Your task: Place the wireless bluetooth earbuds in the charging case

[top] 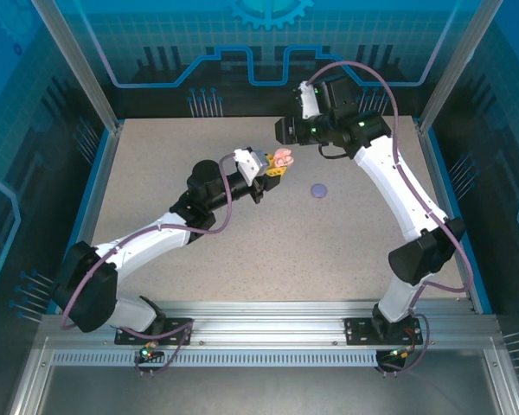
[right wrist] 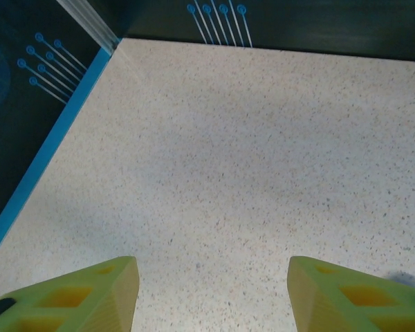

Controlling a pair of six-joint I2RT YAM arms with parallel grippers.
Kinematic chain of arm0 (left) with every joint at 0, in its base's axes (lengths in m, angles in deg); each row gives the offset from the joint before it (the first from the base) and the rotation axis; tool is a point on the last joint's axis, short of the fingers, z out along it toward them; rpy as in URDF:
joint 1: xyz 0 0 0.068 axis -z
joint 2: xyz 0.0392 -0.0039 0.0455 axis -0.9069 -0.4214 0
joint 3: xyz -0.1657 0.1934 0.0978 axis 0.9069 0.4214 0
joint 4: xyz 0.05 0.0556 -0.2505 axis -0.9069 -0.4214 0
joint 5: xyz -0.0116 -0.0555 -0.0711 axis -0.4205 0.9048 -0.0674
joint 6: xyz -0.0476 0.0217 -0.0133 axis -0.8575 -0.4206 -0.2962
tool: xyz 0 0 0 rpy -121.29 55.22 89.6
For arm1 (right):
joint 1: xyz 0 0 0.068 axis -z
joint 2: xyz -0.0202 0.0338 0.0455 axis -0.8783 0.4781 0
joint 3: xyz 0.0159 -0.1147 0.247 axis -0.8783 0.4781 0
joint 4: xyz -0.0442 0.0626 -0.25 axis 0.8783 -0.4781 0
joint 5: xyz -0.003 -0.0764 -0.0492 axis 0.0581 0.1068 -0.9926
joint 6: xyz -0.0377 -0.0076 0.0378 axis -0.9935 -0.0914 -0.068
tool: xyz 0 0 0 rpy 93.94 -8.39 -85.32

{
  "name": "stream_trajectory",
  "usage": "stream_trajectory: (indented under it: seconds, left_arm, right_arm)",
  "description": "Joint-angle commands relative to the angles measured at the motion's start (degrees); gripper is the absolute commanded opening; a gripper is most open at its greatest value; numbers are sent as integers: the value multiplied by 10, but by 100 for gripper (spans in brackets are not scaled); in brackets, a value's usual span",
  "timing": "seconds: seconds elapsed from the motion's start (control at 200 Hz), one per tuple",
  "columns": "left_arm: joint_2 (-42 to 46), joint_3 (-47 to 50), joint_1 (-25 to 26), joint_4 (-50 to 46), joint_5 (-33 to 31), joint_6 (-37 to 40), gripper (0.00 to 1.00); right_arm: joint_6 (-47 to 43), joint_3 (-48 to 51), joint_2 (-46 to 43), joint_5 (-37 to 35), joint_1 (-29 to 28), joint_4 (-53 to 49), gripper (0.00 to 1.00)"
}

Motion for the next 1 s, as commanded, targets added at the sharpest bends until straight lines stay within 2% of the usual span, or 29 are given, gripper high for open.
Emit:
stream_trajectory:
  seconds: [0.0,0.355,0.51,0.65,0.835,0.995]
  left_arm:
    - [-7,-9,4,7,-13,-12,0]
    - [-14,-27,4,-3,-33,-8,0]
    - [-18,-30,3,-2,-35,-10,0]
    - [-25,-26,4,-1,-36,-25,0]
    - [-48,-12,3,-16,-58,-52,0]
    - [-84,-14,-3,-59,-80,-138,0]
  right_arm:
    - [-16,17,-16,22,-12,-25,59]
    - [-23,132,-118,28,-30,-16,56]
    - [6,173,-175,-34,-27,3,58]
    - [47,216,-221,-83,7,26,61]
    - [98,306,-268,-81,70,48,63]
    - [118,389,-289,-78,83,69,63]
